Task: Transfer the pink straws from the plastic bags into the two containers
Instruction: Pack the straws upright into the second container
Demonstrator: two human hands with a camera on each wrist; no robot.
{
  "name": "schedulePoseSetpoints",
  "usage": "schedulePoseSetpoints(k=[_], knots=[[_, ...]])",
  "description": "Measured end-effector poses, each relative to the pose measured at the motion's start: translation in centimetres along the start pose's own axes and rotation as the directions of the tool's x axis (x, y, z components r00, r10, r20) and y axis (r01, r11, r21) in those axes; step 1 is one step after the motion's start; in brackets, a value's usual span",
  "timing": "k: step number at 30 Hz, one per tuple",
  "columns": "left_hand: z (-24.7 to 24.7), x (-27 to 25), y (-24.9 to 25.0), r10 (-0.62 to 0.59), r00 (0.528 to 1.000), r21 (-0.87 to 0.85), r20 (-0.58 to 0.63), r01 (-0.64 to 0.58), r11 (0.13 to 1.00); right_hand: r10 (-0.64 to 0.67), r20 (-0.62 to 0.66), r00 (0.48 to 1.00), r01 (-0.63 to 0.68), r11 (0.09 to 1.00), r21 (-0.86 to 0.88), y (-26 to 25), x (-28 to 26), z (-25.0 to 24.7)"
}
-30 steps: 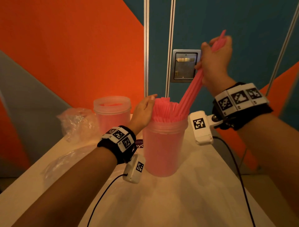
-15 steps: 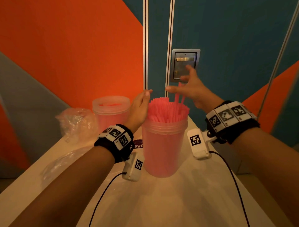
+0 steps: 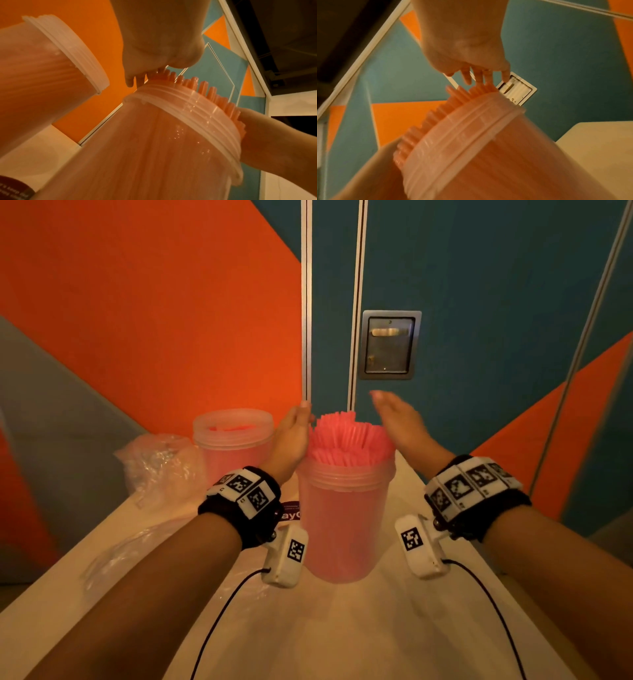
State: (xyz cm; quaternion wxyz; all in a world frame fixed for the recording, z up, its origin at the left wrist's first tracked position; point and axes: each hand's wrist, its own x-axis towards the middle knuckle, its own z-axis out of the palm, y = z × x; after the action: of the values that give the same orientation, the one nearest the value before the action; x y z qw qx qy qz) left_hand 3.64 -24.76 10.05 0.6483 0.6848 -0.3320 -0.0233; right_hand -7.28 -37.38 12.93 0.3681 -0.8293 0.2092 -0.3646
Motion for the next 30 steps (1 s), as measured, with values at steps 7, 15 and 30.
schedulePoseSetpoints(k=[7,15,30], knots=[[-0.4,-2.4,1.0,-0.323,0.920,-0.082,0.224,0.348,0.934,0.565,0.336,0.753,-0.624,0.776,0.093,1.7,-1.0,-0.4],[0.0,-1.7,2.2,-0.147,0.989,-0.706,-0.029,0.084,0.703,0.208,0.144,0.968,-0.253,0.812,0.526,0.0,-1.1,-0.2],[0.8,-2.7,0.3,-0.370,0.929,-0.787,0.014,0.238,0.568,0.216,0.285,0.934,-0.344,0.764,0.546,0.5,-3.0,0.4]])
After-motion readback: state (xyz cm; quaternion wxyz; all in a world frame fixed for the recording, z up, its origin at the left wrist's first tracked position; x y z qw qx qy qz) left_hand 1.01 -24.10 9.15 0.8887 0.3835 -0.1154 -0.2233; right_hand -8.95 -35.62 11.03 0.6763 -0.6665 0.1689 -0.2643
